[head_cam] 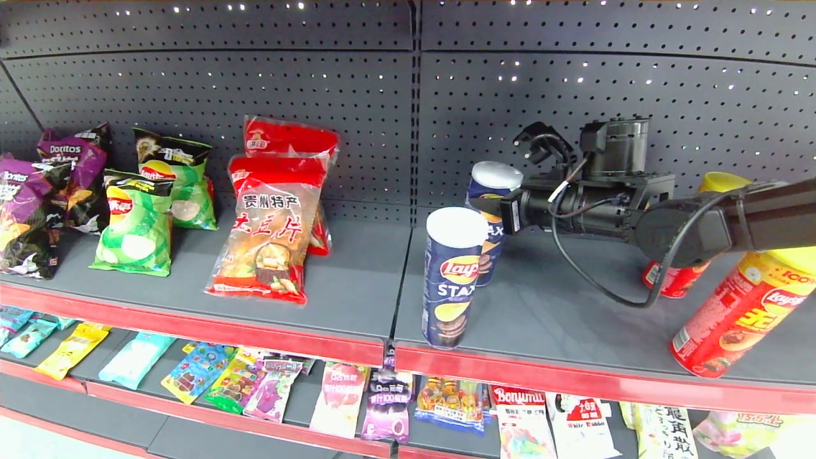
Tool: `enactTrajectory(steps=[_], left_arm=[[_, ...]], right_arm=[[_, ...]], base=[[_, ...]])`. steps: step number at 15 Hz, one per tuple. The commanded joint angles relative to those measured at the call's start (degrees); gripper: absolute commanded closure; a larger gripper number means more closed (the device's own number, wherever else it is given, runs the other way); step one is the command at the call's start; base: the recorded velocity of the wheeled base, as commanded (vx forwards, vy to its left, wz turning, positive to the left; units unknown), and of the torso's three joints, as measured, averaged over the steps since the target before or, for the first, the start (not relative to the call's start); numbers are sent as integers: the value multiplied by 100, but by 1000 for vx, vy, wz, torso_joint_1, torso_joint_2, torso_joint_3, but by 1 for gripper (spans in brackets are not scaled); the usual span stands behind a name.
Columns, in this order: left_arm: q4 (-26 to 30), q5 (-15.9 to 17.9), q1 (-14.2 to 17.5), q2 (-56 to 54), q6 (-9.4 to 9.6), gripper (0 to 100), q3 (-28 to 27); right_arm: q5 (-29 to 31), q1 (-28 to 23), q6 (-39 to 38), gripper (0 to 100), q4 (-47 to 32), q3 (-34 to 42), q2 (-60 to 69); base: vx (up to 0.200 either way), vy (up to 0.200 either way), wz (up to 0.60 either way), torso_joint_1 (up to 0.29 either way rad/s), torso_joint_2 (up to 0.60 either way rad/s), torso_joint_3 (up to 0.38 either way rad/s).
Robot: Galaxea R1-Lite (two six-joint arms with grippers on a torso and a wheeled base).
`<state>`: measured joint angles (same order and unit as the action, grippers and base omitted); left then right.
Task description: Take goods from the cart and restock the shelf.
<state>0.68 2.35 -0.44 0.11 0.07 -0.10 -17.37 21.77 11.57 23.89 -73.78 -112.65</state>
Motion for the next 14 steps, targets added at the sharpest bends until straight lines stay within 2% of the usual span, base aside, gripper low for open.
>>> enactTrajectory(steps=[1,13,14], left_arm=[[2,2,0,-2,1,0,1],[2,2,0,-2,1,0,1],[2,2,0,-2,1,0,1]], right_arm=[[-3,2,3,100,1,-146,-160],[-3,55,3,100,-16,-269,-336],[-3,55,3,0,-8,-269,-336]], base=[[0,0,0,0,0,0],[0,0,0,0,0,0],[0,0,0,0,0,0]])
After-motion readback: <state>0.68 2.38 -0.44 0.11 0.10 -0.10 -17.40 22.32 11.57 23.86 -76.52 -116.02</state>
